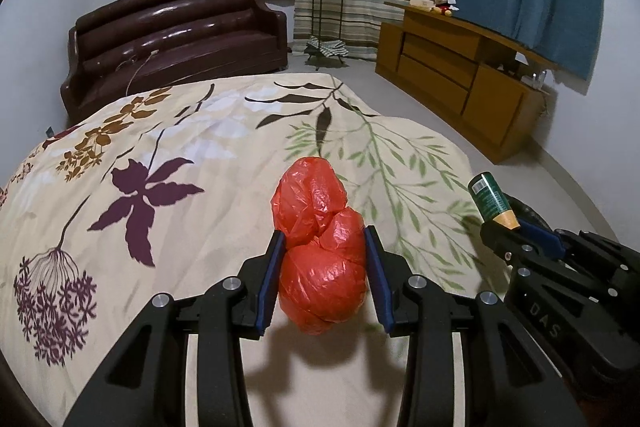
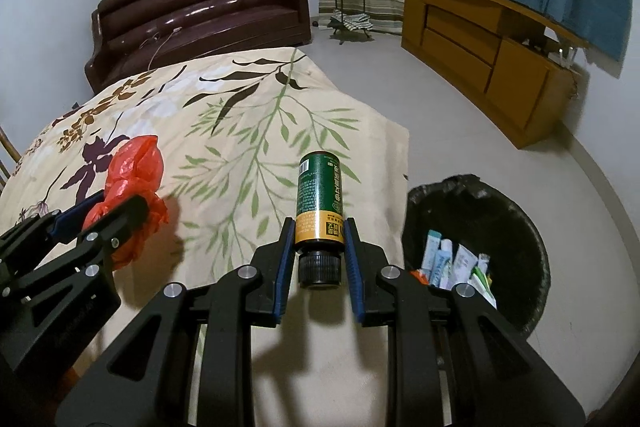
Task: Collect trash
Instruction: 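Carry the red bag and green bottle over the bin and release both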
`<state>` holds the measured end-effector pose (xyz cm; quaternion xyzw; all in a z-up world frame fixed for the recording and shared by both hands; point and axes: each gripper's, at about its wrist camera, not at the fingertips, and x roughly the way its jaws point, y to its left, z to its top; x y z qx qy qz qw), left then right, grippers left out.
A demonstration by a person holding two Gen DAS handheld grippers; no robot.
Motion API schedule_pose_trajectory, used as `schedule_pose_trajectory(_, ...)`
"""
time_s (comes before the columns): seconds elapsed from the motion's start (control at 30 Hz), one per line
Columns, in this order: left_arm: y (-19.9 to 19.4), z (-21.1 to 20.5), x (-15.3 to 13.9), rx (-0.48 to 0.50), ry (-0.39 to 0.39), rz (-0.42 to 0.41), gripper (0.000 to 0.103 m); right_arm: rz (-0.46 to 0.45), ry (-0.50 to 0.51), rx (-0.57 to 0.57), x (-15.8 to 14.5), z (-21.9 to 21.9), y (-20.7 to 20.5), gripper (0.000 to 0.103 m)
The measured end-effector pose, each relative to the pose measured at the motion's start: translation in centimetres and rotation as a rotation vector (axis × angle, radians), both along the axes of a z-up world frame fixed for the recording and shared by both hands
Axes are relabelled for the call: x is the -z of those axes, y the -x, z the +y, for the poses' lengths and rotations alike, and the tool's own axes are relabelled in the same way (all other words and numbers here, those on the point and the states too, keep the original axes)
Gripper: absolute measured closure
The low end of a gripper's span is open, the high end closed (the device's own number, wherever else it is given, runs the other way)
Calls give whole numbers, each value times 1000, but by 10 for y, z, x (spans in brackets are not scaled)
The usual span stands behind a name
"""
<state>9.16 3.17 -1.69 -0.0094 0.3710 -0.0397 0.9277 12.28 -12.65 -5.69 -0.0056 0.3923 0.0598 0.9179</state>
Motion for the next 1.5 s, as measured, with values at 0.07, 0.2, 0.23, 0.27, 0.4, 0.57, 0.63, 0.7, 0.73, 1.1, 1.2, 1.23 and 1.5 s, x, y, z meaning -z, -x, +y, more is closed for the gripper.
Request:
schedule_pose_trajectory(0.07, 5, -4, 0, 4, 1, -2, 63, 1, 1, 5, 1, -4, 5, 80)
schedule_pose_trajectory(0.2, 13, -14, 1, 19, -1, -4, 63, 0, 1, 23, 2, -15, 16, 80)
schedule_pose_trajectory(0.23, 14, -16, 1, 22, -2, -4, 63, -1, 1, 26, 2, -18, 18, 80)
schedule_pose_trajectory(0.27, 16, -19, 1, 27, -3, -6, 63, -2, 2, 31, 2, -22, 20, 80)
schedule_pose_trajectory(0.4, 22, -35, 1, 55, -12, -14, 63, -11, 2, 60, 1, -40, 28, 80)
schedule_pose_trajectory(0.57, 25, -59, 1, 98, -21, -26, 63, -25, 4, 105, -1, -64, 34, 80)
schedule_pose_trajectory(0.63, 25, -68, 0, 118, -26, -31, 63, -30, 3, 128, -2, -76, 35, 80)
schedule_pose_trajectory(0.7, 23, -79, 0, 139, -30, -36, 63, -34, 4, 151, -2, -87, 35, 80)
schedule_pose_trajectory(0.73, 23, -85, -1, 148, -31, -38, 63, -34, 5, 161, -2, -93, 35, 80)
schedule_pose_trajectory(1.1, 4, -134, 1, 227, -46, -49, 63, -33, 18, 256, 7, -140, 24, 80)
schedule_pose_trajectory(1.2, -3, -145, 3, 243, -54, -51, 63, -28, 19, 271, 12, -147, 20, 80)
schedule_pose_trajectory(1.23, -7, -150, 4, 251, -56, -49, 63, -25, 20, 275, 13, -149, 18, 80)
schedule_pose_trajectory(1.5, -27, -174, 10, 272, -78, -53, 63, -4, 14, 302, 26, -164, 2, 80)
